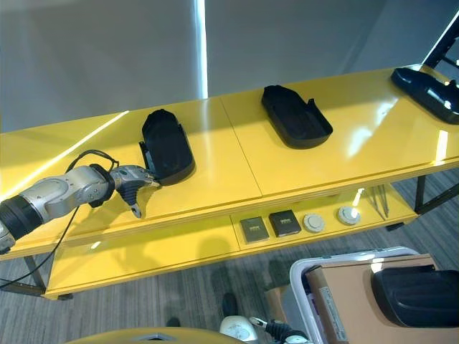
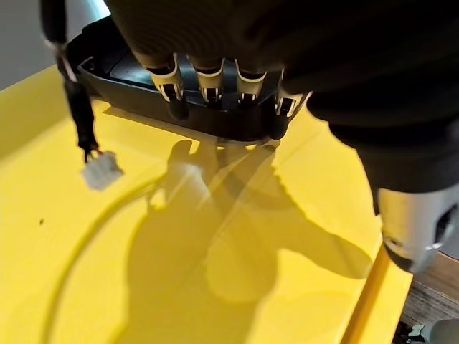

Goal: Move parts from the plastic box to the shelf.

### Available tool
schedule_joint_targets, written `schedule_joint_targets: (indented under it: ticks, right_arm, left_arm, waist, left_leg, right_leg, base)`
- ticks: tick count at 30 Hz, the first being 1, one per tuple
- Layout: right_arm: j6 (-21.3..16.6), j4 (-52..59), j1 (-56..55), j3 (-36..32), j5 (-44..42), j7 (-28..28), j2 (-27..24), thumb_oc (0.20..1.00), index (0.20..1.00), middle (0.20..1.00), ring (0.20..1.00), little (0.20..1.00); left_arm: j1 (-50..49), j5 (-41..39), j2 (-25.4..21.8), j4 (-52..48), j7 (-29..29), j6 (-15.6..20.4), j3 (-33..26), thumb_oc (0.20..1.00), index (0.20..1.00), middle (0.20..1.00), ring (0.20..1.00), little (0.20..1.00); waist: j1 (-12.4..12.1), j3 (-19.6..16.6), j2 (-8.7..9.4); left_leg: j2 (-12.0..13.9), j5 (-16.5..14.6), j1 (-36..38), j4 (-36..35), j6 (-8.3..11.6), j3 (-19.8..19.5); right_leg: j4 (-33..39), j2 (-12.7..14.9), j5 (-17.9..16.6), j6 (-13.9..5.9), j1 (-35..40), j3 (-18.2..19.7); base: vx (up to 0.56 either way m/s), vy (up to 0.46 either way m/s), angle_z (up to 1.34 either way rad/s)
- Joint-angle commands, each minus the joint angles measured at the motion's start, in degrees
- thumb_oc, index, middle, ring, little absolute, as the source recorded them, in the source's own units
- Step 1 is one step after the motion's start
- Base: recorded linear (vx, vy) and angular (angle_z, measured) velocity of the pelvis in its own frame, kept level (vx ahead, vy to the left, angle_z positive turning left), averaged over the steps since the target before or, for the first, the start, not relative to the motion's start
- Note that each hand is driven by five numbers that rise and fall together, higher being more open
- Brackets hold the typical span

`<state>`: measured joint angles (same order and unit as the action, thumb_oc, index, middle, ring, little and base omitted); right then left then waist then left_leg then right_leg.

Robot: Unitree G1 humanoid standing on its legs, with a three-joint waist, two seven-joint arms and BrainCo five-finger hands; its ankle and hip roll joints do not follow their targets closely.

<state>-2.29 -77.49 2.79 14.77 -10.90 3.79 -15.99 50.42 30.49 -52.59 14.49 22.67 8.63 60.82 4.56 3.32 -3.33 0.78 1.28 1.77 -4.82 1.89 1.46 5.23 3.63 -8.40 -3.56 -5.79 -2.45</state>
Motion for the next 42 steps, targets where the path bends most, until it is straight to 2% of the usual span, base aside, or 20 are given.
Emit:
schedule_joint_targets:
  ticks: [1, 2, 5, 12, 14, 16, 17, 19, 21, 24, 25, 27, 29, 31, 32, 34, 35, 39, 41, 42]
  right_arm:
    - [0.7, -2.1, 0.7, 1.1, 1.7, 1.9, 1.9, 1.000, 1.000, 1.000, 1.000, 1.000]
    - [0.7, -2.1, 0.7, 1.1, 1.7, 1.9, 2.0, 1.000, 1.000, 1.000, 1.000, 1.000]
    - [0.5, -1.9, 0.5, 1.5, 2.0, 2.4, 2.1, 1.000, 1.000, 1.000, 1.000, 1.000]
    - [0.4, -2.0, 0.5, 1.9, 2.0, 2.7, 2.6, 1.000, 1.000, 1.000, 1.000, 1.000]
    - [-0.1, -1.7, -0.2, 1.4, 1.2, 2.7, 3.1, 1.000, 1.000, 1.000, 1.000, 1.000]
    - [-1.1, -1.3, -1.0, 0.6, 0.1, 2.2, 3.9, 1.000, 1.000, 1.000, 1.000, 1.000]
    - [-1.1, -1.3, -1.0, 1.0, 0.1, 2.2, 3.4, 1.000, 1.000, 1.000, 1.000, 1.000]
    - [-1.9, -0.6, -1.6, 0.5, -0.3, 1.9, 3.7, 1.000, 1.000, 1.000, 1.000, 1.000]
    - [-2.4, 0.0, -2.4, 0.3, -0.1, 1.5, 3.7, 1.000, 1.000, 1.000, 1.000, 1.000]
    - [-2.7, -0.1, -2.7, -0.3, 0.0, 0.7, 3.9, 1.000, 1.000, 1.000, 1.000, 1.000]
    - [-2.7, -0.1, -2.8, -0.2, 0.0, 0.7, 3.8, 1.000, 1.000, 1.000, 1.000, 1.000]
    - [-2.9, -0.1, -2.8, -1.2, -0.2, 0.2, 4.1, 1.000, 1.000, 1.000, 1.000, 1.000]
    - [-2.9, -0.1, -2.8, -1.1, -0.2, 0.2, 4.0, 1.000, 1.000, 1.000, 1.000, 1.000]
    - [-3.3, 0.2, -2.8, -1.9, -0.7, -0.5, 4.9, 1.000, 1.000, 1.000, 1.000, 1.000]
    - [-3.4, 0.2, -2.7, -2.3, -0.8, -0.7, 4.9, 1.000, 1.000, 1.000, 1.000, 1.000]
    - [-3.8, 1.0, -2.9, -3.1, -1.0, -1.8, 6.2, 1.000, 1.000, 1.000, 1.000, 1.000]
    - [-3.8, 1.1, -3.0, -3.0, -1.0, -1.8, 6.1, 1.000, 1.000, 1.000, 1.000, 1.000]
    - [-4.1, 0.7, -2.3, -3.6, -1.0, -4.2, 6.9, 1.000, 1.000, 1.000, 1.000, 1.000]
    - [-4.1, 0.7, -2.1, -3.6, -1.3, -4.7, 7.0, 1.000, 1.000, 1.000, 1.000, 1.000]
    - [-4.3, 1.0, -1.4, -3.5, -1.6, -5.6, 6.8, 1.000, 1.000, 1.000, 1.000, 1.000]
  left_arm:
    - [5.0, -0.5, -8.9, -0.5, 2.6, -0.4, 1.6, 1.000, 1.000, 1.000, 1.000, 1.000]
    - [5.2, -0.7, -9.2, -0.7, 2.7, -0.5, 1.7, 1.000, 1.000, 1.000, 1.000, 1.000]
    - [7.2, -2.2, -13.9, -4.5, 3.5, 0.2, 2.8, 1.000, 1.000, 1.000, 1.000, 1.000]
    - [7.9, -4.0, -16.9, -6.6, 3.3, 0.6, 2.8, 1.000, 1.000, 1.000, 1.000, 1.000]
    - [7.4, -6.0, -17.1, -8.2, -2.7, 0.5, -2.8, 1.000, 1.000, 1.000, 1.000, 1.000]
    - [0.0, -11.2, -14.8, -8.4, -9.6, 1.6, -13.6, 1.000, 1.000, 1.000, 1.000, 1.000]
    - [-1.6, -11.0, -14.9, -8.8, -9.6, 1.7, -15.2, 1.000, 1.000, 1.000, 1.000, 1.000]
    - [-10.4, -14.6, -12.1, -10.0, -13.7, 3.3, -25.3, 1.000, 1.000, 1.000, 1.000, 1.000]
    - [-17.5, -17.8, -8.5, -9.7, -15.2, 3.8, -31.8, 1.000, 1.000, 1.000, 1.000, 1.000]
    - [-20.4, -18.3, -3.9, -9.6, -16.9, 3.6, -34.4, 1.000, 1.000, 1.000, 1.000, 1.000]
    - [-20.6, -18.2, -3.9, -9.7, -16.9, 3.6, -34.6, 1.000, 1.000, 1.000, 1.000, 1.000]
    - [-23.6, -19.3, -0.9, -9.7, -18.2, 3.5, -37.9, 1.000, 1.000, 1.000, 1.000, 1.000]
    - [-23.8, -19.2, -0.9, -9.8, -18.1, 3.5, -38.1, 1.000, 1.000, 1.000, 1.000, 1.000]
    - [-30.9, -23.0, 4.7, -13.0, -23.3, 4.2, -45.8, 1.000, 1.000, 1.000, 1.000, 1.000]
    - [-33.1, -24.4, 5.8, -14.0, -22.9, 4.5, -47.4, 1.000, 1.000, 1.000, 1.000, 1.000]
    - [-42.9, -32.3, 15.6, -19.5, -25.3, 6.6, -54.7, 1.000, 1.000, 1.000, 1.000, 1.000]
    - [-43.2, -32.3, 15.6, -19.8, -25.1, 6.5, -55.0, 1.000, 1.000, 1.000, 1.000, 1.000]
    - [-53.8, -41.7, 24.8, -26.7, -24.8, 9.2, -56.7, 1.000, 1.000, 1.000, 1.000, 1.000]
    - [-55.6, -44.3, 25.9, -27.4, -23.8, 9.2, -56.1, 1.000, 1.000, 1.000, 1.000, 1.000]
    - [-57.9, -42.3, 24.5, -29.5, -22.8, 10.2, -54.7, 0.482, 0.482, 0.482, 0.482, 0.482]
  waist:
    - [0.3, 1.4, 0.64]
    - [0.3, 1.4, 0.75]
    - [0.1, 1.1, 0.60]
    - [-0.1, 1.0, 0.69]
    - [-0.5, 0.9, 1.21]
    - [-1.0, 1.0, 2.10]
    - [-0.6, 0.9, 1.60]
    - [-1.0, 1.0, 2.11]
    - [-0.8, 0.9, 2.38]
    - [-0.7, 0.8, 2.79]
    - [-0.6, 0.8, 2.71]
    - [-0.7, 0.7, 3.08]
    - [-0.6, 0.7, 3.02]
    - [-0.9, 0.8, 3.41]
    - [-0.9, 0.9, 3.41]
    - [-1.5, 1.2, 3.92]
    - [-1.4, 1.2, 3.84]
    - [-2.5, 2.0, 4.35]
    - [-2.7, 2.3, 4.38]
    - [-3.3, 2.8, 4.41]
  left_leg:
    - [4.3, -1.3, -2.2, -0.2, 2.80, -1.8]
    - [4.3, -1.3, -2.2, -0.2, 2.81, -1.9]
    - [4.3, -1.4, -2.0, -0.2, 2.89, -1.9]
    - [4.3, -1.4, -1.9, -0.2, 2.95, -2.1]
    - [4.3, -1.4, -1.8, -0.2, 2.97, -2.3]
    - [4.2, -1.2, -1.9, -0.2, 2.97, -2.6]
    - [4.3, -1.3, -1.8, -0.2, 2.97, -2.5]
    - [4.3, -1.2, -1.9, -0.2, 2.96, -2.8]
    - [4.3, -1.2, -1.8, -0.2, 2.93, -2.9]
    - [4.4, -1.3, -1.8, -0.2, 2.91, -2.9]
    - [4.4, -1.3, -1.8, -0.2, 2.91, -2.9]
    - [4.5, -1.5, -1.7, -0.2, 2.86, -2.9]
    - [4.5, -1.5, -1.7, -0.2, 2.86, -2.9]
    - [4.6, -1.6, -1.6, -0.2, 2.75, -2.9]
    - [4.6, -1.6, -1.6, -0.2, 2.78, -2.8]
    - [4.7, -1.7, -1.6, -0.2, 2.67, -2.8]
    - [4.7, -1.7, -1.5, -0.2, 2.67, -2.8]
    - [4.6, -1.7, -1.9, -0.2, 2.42, -3.2]
    - [4.6, -1.6, -2.0, -0.2, 2.37, -3.4]
    - [4.5, -1.4, -2.4, -0.2, 2.32, -3.8]
  right_leg:
    - [-0.2, 4.3, 8.0, -5.44, 6.3, -1.1]
    - [-0.2, 4.3, 8.0, -5.43, 6.3, -1.1]
    - [-0.2, 4.4, 8.0, -5.47, 6.6, -1.4]
    - [-0.2, 4.3, 8.1, -5.48, 6.7, -1.4]
    - [-0.2, 4.3, 8.2, -5.50, 6.9, -1.6]
    - [-0.2, 4.3, 8.2, -5.44, 7.0, -1.7]
    - [-0.2, 4.3, 8.2, -5.44, 7.0, -1.7]
    - [-0.2, 4.3, 8.2, -5.31, 7.0, -1.8]
    - [-0.2, 4.2, 8.3, -5.17, 7.0, -1.7]
    - [-0.2, 4.1, 8.3, -4.98, 7.0, -1.7]
    - [-0.2, 4.1, 8.4, -4.98, 7.0, -1.7]
    - [-0.2, 4.0, 8.4, -4.89, 7.2, -1.6]
    - [-0.2, 4.0, 8.4, -4.89, 7.2, -1.6]
    - [-0.2, 4.0, 8.6, -4.70, 7.2, -1.5]
    - [-0.2, 3.9, 8.6, -4.69, 7.2, -1.5]
    - [-0.2, 3.9, 8.8, -4.39, 7.2, -1.3]
    - [-0.2, 3.8, 8.8, -4.39, 7.2, -1.2]
    - [-0.2, 3.8, 8.8, -4.18, 7.3, -1.4]
    - [-0.2, 3.8, 8.7, -4.13, 7.3, -1.6]
    - [-0.2, 3.8, 8.7, -4.14, 7.2, -1.8]
  base:
    - [0.00, 0.000, 0.00]
    - [0.00, 0.000, 0.00]
    - [0.00, 0.000, 0.00]
    - [0.00, 0.000, 0.01]
    - [0.00, 0.000, 0.00]
    - [0.00, -0.004, 0.03]
    - [0.00, -0.002, 0.09]
    - [0.00, -0.002, 0.12]
    - [0.00, 0.000, 0.00]
    - [0.00, -0.004, 0.02]
    - [0.01, -0.006, 0.05]
    - [0.00, 0.000, 0.00]
    - [0.00, 0.000, 0.00]
    - [0.00, -0.008, -0.02]
    - [-0.01, -0.014, -0.08]
    - [-0.01, -0.010, -0.05]
    - [0.00, -0.008, -0.05]
    - [0.00, -0.003, -0.02]
    - [-0.02, -0.006, 0.02]
    - [-0.02, -0.007, 0.06]
